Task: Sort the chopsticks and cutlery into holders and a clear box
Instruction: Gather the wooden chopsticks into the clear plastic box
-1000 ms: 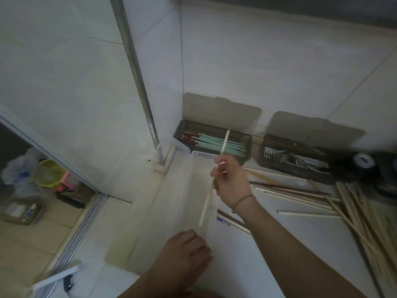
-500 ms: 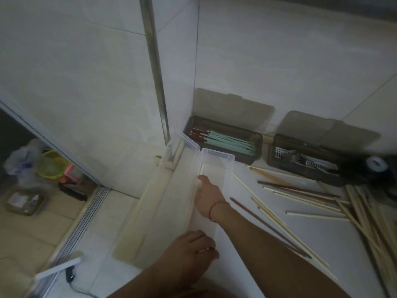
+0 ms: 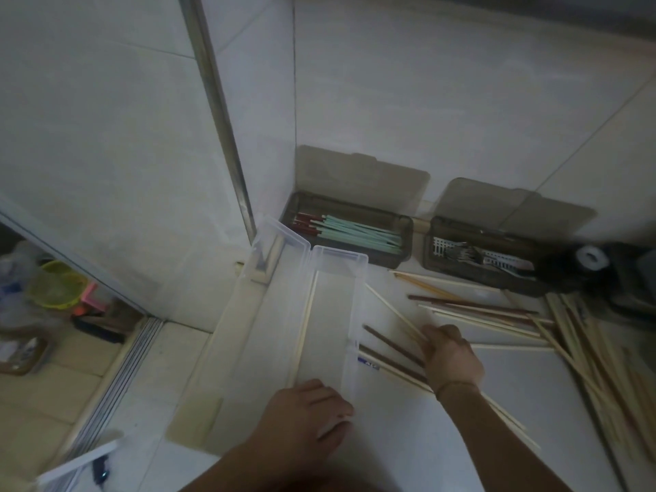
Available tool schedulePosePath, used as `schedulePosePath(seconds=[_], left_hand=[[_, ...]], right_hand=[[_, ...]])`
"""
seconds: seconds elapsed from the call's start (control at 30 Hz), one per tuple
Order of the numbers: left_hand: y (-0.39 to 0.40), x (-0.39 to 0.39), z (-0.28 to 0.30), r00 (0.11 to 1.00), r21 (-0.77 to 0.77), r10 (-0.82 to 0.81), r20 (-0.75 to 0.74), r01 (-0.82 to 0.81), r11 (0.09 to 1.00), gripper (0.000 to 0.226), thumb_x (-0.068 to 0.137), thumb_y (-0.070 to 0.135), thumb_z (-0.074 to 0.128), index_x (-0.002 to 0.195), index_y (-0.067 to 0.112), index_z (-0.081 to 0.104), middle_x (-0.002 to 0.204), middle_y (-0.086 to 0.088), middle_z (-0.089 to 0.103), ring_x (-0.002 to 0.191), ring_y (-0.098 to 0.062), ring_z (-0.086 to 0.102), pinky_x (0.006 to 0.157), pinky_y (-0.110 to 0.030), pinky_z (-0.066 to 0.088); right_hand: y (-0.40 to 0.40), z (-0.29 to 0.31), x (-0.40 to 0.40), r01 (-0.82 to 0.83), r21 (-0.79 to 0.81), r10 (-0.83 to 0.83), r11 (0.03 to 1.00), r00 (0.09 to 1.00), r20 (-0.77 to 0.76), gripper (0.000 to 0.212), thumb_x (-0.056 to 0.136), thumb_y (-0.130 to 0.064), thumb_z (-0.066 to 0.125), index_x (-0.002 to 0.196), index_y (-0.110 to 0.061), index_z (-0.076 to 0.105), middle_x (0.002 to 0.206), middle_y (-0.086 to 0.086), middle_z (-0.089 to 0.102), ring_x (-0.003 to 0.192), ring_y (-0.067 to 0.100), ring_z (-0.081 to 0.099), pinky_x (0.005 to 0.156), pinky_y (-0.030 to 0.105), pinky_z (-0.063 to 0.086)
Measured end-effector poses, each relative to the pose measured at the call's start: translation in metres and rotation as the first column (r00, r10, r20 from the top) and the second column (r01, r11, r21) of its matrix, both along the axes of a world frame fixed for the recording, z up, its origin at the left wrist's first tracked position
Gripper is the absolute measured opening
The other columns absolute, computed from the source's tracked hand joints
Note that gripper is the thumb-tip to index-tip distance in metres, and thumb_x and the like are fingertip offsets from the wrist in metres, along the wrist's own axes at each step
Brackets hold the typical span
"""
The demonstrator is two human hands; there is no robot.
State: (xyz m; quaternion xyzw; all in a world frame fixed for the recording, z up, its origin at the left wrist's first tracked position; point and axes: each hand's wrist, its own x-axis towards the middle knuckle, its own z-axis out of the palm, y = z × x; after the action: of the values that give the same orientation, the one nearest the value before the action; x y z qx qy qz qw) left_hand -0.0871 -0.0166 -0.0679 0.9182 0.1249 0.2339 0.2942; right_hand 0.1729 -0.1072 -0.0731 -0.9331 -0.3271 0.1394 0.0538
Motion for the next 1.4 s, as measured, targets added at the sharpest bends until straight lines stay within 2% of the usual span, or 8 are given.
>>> schedulePosePath(seconds=[0.37, 0.57, 0.63, 0.8, 0.97, 1.07, 1.23, 1.4], left_hand=[[0.002, 0.000, 0.001, 0.999, -0.002, -0.004, -0.042, 0.004, 1.000, 0.016, 0.084, 0.039, 0.071, 0.096, 0.032, 0.063, 0.088, 0.018, 0.066, 0.077, -0.004, 0.059, 0.055, -0.020, 0.051], [0.002, 0.000, 0.003, 0.999, -0.008, -0.013, -0.048, 0.013, 1.000, 0.016, 0.083, 0.037, 0.073, 0.094, 0.032, 0.064, 0.091, 0.018, 0.066, 0.079, -0.003, 0.059, 0.058, -0.018, 0.051], [0.003, -0.001, 0.003, 0.999, -0.031, -0.024, -0.026, 0.023, 0.999, 0.017, 0.082, 0.034, 0.078, 0.094, 0.032, 0.067, 0.096, 0.017, 0.065, 0.083, -0.002, 0.060, 0.064, -0.016, 0.051], [0.003, -0.003, 0.000, 0.999, -0.057, -0.018, 0.043, 0.021, 0.998, 0.015, 0.081, 0.028, 0.079, 0.094, 0.028, 0.072, 0.095, 0.014, 0.063, 0.083, -0.005, 0.060, 0.066, -0.017, 0.050], [0.002, -0.005, 0.009, 0.973, 0.005, -0.070, 0.219, 0.071, 0.997, 0.006, 0.083, 0.012, 0.076, 0.080, 0.012, 0.071, 0.086, -0.003, 0.063, 0.079, -0.019, 0.058, 0.074, -0.024, 0.049], [0.002, -0.016, 0.014, 0.961, 0.111, -0.118, 0.250, 0.093, 0.989, 0.009, 0.083, 0.017, 0.073, 0.077, 0.011, 0.069, 0.081, -0.005, 0.060, 0.075, -0.021, 0.054, 0.072, -0.028, 0.045], [0.002, -0.025, 0.007, 0.964, 0.152, -0.115, 0.241, 0.080, 0.985, 0.012, 0.082, 0.018, 0.073, 0.073, 0.013, 0.067, 0.078, -0.003, 0.060, 0.068, -0.021, 0.054, 0.067, -0.029, 0.045], [0.008, -0.024, 0.011, 0.981, 0.141, -0.112, 0.159, 0.089, 0.986, 0.007, 0.083, 0.018, 0.074, 0.079, 0.013, 0.070, 0.084, -0.003, 0.062, 0.074, -0.024, 0.056, 0.070, -0.033, 0.047]], right_hand=[[0.012, 0.008, 0.004, 0.013, -0.099, -0.011, 0.995, 1.000, 0.013, 0.014, 0.096, -0.031, 0.046, 0.107, -0.027, 0.053, 0.102, -0.004, 0.057, 0.102, 0.018, 0.050, 0.067, 0.027, 0.039], [0.014, 0.013, 0.005, -0.072, -0.244, 0.080, 0.967, 0.997, 0.020, 0.023, 0.093, -0.019, 0.046, 0.116, -0.018, 0.050, 0.117, 0.003, 0.052, 0.112, 0.020, 0.045, 0.087, 0.030, 0.046], [0.011, 0.024, 0.003, -0.030, -0.243, 0.065, 0.970, 0.989, 0.136, 0.028, 0.090, -0.012, 0.044, 0.117, -0.017, 0.048, 0.119, 0.003, 0.051, 0.113, 0.021, 0.045, 0.080, 0.030, 0.047], [0.022, 0.062, -0.027, 0.076, 0.285, -0.098, 0.956, 0.993, 0.065, 0.036, 0.092, -0.004, 0.045, 0.125, -0.018, 0.047, 0.107, 0.010, 0.060, 0.092, 0.033, 0.058, 0.066, 0.033, 0.042], [0.056, 0.088, -0.085, -0.077, 0.583, 0.274, 0.809, 0.926, -0.259, 0.038, 0.090, -0.003, 0.053, 0.116, -0.029, 0.046, 0.075, -0.009, 0.056, 0.061, 0.010, 0.058, 0.056, 0.022, 0.045], [0.078, 0.080, -0.108, -0.263, 0.479, 0.446, 0.837, 0.836, -0.321, 0.022, 0.089, -0.007, 0.054, 0.107, -0.019, 0.057, 0.078, -0.001, 0.061, 0.068, 0.019, 0.063, 0.067, 0.029, 0.052], [0.100, 0.052, -0.122, -0.359, 0.157, 0.391, 0.920, 0.842, -0.370, 0.026, 0.092, -0.008, 0.048, 0.116, -0.007, 0.057, 0.111, 0.014, 0.062, 0.100, 0.025, 0.059, 0.084, 0.023, 0.044], [0.117, 0.039, -0.125, -0.524, -0.095, 0.448, 0.846, 0.798, -0.403, 0.031, 0.091, -0.005, 0.047, 0.121, 0.000, 0.054, 0.126, 0.021, 0.054, 0.116, 0.032, 0.053, 0.094, 0.031, 0.043]])
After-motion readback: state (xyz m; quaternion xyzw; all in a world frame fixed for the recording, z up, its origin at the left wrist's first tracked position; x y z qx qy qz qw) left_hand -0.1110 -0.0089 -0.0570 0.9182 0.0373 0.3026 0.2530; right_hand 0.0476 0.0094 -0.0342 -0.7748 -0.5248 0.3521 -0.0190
